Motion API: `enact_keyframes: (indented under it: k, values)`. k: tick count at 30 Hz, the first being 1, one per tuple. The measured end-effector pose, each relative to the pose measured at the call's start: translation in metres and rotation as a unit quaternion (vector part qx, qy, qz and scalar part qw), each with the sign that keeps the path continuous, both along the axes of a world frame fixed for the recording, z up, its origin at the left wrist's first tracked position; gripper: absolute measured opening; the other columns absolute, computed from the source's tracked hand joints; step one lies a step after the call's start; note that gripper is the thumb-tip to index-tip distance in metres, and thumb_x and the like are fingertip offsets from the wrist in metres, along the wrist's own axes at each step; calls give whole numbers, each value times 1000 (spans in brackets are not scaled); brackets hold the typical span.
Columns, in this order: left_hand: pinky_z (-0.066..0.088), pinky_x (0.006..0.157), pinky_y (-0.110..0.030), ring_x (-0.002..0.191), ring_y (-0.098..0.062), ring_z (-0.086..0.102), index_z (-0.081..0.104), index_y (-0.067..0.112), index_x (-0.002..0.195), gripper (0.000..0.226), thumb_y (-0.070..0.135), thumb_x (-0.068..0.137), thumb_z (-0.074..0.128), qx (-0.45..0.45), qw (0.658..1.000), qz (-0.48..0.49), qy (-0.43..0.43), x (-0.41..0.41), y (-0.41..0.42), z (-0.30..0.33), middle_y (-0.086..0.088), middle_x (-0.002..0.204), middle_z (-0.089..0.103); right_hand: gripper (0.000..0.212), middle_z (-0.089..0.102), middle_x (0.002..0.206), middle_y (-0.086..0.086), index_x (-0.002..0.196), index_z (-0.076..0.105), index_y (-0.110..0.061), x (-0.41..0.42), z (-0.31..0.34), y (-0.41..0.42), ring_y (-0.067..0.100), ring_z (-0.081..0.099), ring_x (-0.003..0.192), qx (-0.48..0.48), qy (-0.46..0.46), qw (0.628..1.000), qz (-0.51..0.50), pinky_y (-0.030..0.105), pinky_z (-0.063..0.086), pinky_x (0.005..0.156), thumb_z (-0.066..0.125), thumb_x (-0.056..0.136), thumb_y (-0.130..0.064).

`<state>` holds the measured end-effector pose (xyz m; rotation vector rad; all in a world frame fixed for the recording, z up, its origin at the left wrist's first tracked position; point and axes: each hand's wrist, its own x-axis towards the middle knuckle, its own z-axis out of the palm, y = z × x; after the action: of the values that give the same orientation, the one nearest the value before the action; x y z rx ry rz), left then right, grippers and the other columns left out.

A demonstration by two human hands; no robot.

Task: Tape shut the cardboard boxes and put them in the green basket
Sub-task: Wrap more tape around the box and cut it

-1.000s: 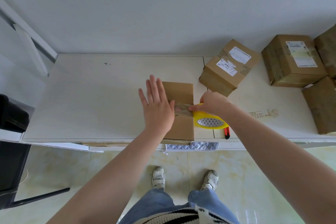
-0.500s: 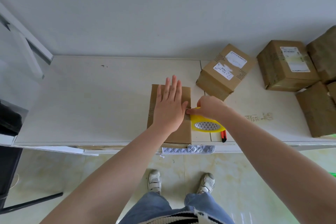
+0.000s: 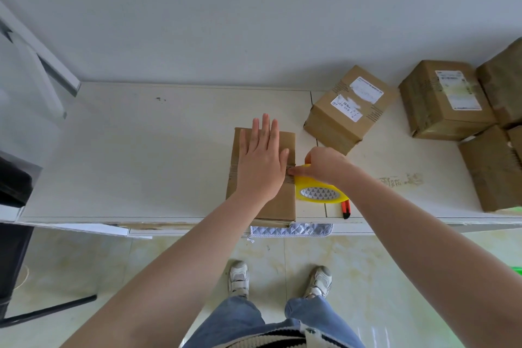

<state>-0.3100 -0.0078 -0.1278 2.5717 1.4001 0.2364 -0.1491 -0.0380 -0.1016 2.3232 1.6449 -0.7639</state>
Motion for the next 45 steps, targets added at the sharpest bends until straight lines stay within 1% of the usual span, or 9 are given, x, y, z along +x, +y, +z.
enact_keyframes:
  k: [3,7,11,15,22,29,38,40,45]
  values:
    - [-4,122,-48,150,-27,-14,-9,14,156,68,46,101,14,-2,997,-19,70,-8,-1,-14,-9,163,-14,61,46,59,0,61,49,-13,0,0,0,15,48,56,-2,1,1000,4,27,36,51,55,83,-70]
    - [-5,122,-49,151,-27,-12,-6,17,156,69,49,100,14,0,997,-17,72,-8,0,-17,-9,164,-12,62,47,59,-1,60,48,-15,1,-2,-2,16,50,58,6,7,1000,-4,28,36,51,55,81,-73]
    - [-12,114,-61,149,-34,-17,-9,33,155,77,72,89,1,-6,997,12,82,-15,3,-16,-8,163,-16,66,37,56,-1,58,42,-14,11,1,-8,16,40,54,41,67,997,-8,30,31,53,52,78,-77]
    - [-8,113,-66,147,-32,-23,-20,43,150,91,91,73,-7,-47,997,6,58,-22,10,-15,-2,161,-24,62,34,53,-2,56,44,-17,23,9,-16,15,36,51,83,145,986,-32,29,28,53,50,82,-73]
    - [-12,113,-62,146,-28,-27,-28,47,145,101,99,63,0,-82,996,-4,44,-32,18,-12,1,159,-31,74,52,55,-4,63,54,-14,8,14,-11,14,54,53,38,-72,997,-15,27,44,52,40,77,-85]
    - [-16,114,-58,146,-24,-29,-28,44,146,117,103,50,3,-178,983,44,-5,-47,29,0,-6,159,-30,72,38,48,-4,55,40,-15,-10,13,-10,15,41,45,51,26,997,-53,26,31,47,42,77,-84]
    - [-5,109,-73,143,-36,-32,-41,47,135,154,107,11,26,-349,926,142,27,-46,30,26,-3,148,-48,62,51,58,-3,69,54,-15,-34,13,0,13,50,51,49,-26,997,-45,23,34,45,46,84,-75]
    - [-2,110,-73,143,-36,-30,-42,45,135,154,105,13,31,-351,925,140,34,-43,28,30,-4,148,-49,57,54,62,-3,74,57,-16,-34,13,-1,13,52,55,44,-26,998,-47,23,35,46,48,86,-71]
    - [6,112,-69,146,-38,-21,-38,43,140,144,96,44,55,-345,925,156,22,-39,27,29,-6,149,-46,69,36,47,-4,54,39,-16,-29,14,-8,14,38,42,59,5,997,-58,24,29,44,46,81,-79]
